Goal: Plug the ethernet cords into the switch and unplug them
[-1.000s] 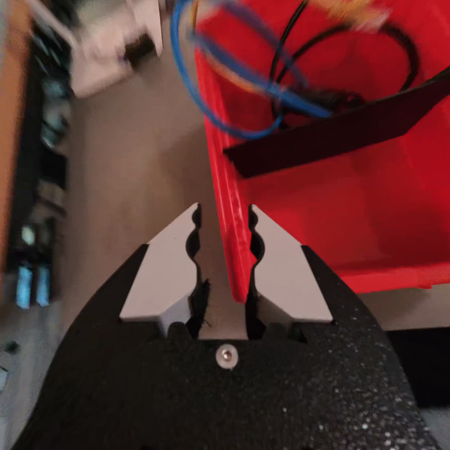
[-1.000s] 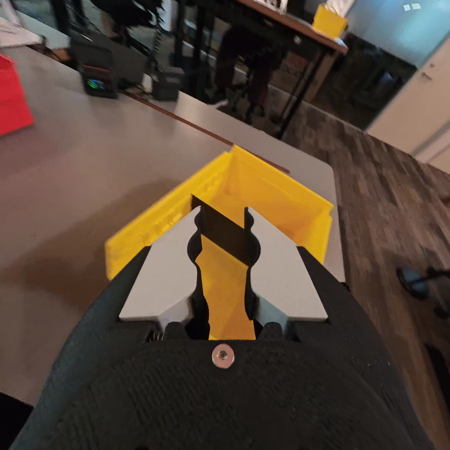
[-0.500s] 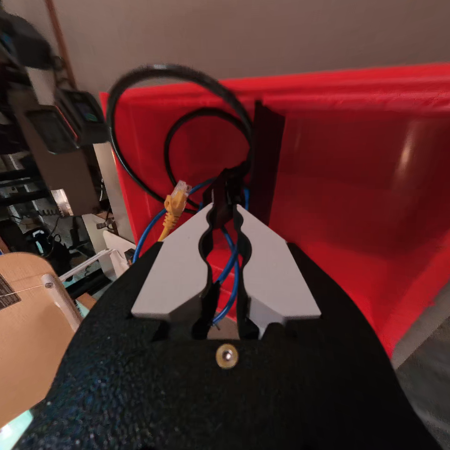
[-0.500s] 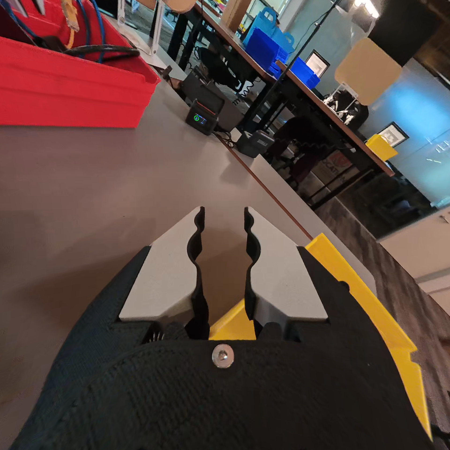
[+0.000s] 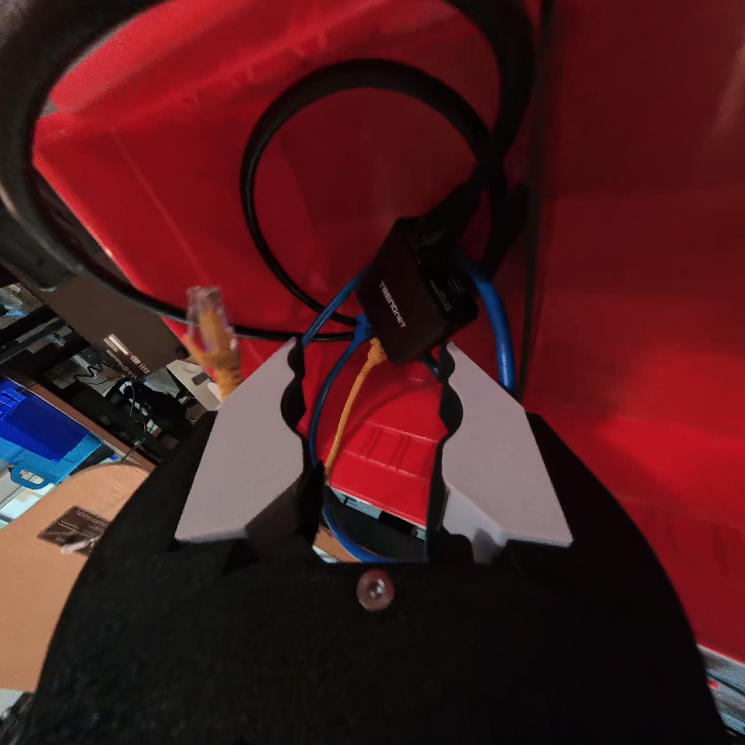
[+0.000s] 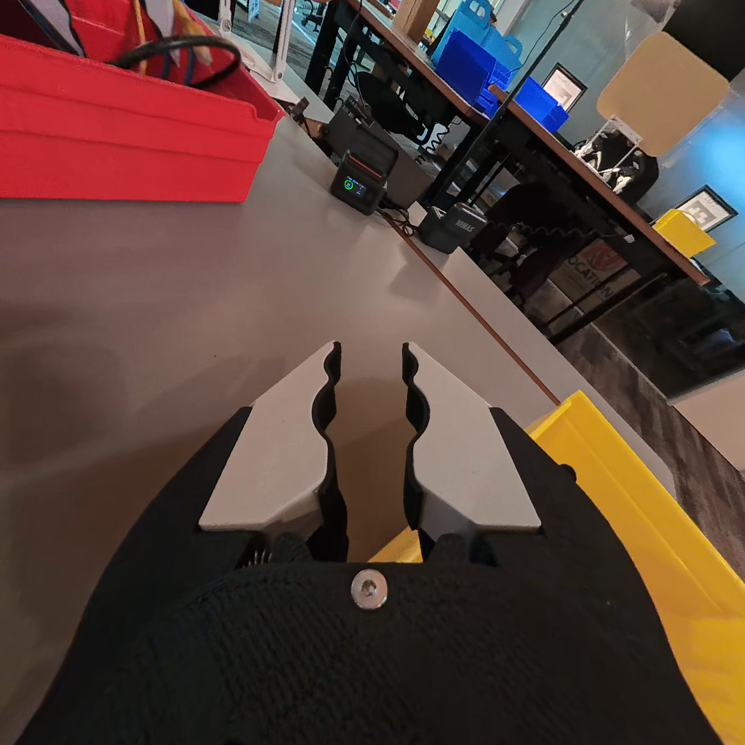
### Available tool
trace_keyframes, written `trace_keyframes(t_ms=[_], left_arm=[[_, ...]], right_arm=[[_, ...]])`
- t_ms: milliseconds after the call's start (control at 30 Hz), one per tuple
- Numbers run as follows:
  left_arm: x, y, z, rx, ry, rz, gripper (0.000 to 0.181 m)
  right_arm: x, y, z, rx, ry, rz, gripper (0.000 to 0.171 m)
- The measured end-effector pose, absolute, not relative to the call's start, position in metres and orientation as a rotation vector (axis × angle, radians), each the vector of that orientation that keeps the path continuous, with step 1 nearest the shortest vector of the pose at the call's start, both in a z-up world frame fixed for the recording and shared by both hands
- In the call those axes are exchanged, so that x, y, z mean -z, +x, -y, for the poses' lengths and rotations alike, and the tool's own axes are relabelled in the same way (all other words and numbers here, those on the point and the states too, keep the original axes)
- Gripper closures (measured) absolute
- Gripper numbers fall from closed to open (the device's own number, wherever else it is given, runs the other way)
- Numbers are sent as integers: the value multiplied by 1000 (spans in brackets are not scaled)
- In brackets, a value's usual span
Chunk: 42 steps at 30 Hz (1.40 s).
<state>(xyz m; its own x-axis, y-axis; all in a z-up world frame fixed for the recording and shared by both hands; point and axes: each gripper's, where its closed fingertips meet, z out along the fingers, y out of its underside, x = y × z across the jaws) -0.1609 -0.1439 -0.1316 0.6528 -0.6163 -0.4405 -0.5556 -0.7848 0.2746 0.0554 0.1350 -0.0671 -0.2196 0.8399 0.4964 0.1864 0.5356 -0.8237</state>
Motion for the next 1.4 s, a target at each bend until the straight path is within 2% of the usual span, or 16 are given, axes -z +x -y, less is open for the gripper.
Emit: trace_keyframes(t_ms=[167, 200, 300, 367, 467, 567, 700, 767, 1000, 1233, 1400], left_arm=[[138, -174, 139, 848, 2695, 997, 91], [139, -174, 139, 838, 2698, 1005, 92], [143, -171, 143, 750, 2707, 997, 102], [151, -157, 156, 494, 2773, 852, 138], [151, -152, 155, 289, 2894, 599, 125], [146, -166, 149, 436, 2799, 767, 104], [141, -197, 154, 748, 2302, 1213, 97], [148, -195, 149, 784, 2332, 1271, 84], [150, -194, 145, 826, 2443, 1218, 93], [130, -190, 115, 1109, 2740, 1130, 108], [117, -174, 89, 1214, 2764, 1269, 110]], right_arm=[[66, 57, -135, -779, -870, 1718, 143], [66, 57, -135, -787, -873, 1716, 143], [63, 58, -135, -827, -890, 1706, 143], [64, 58, -134, -850, -906, 1706, 143], [64, 57, -133, -857, -909, 1709, 143], [67, 57, -132, -842, -903, 1724, 143], [71, 57, -132, -848, -913, 1738, 143], [71, 57, -132, -856, -916, 1740, 143], [72, 56, -132, -860, -919, 1743, 143], [70, 56, -131, -875, -922, 1736, 143], [70, 56, -131, -878, -925, 1736, 143]])
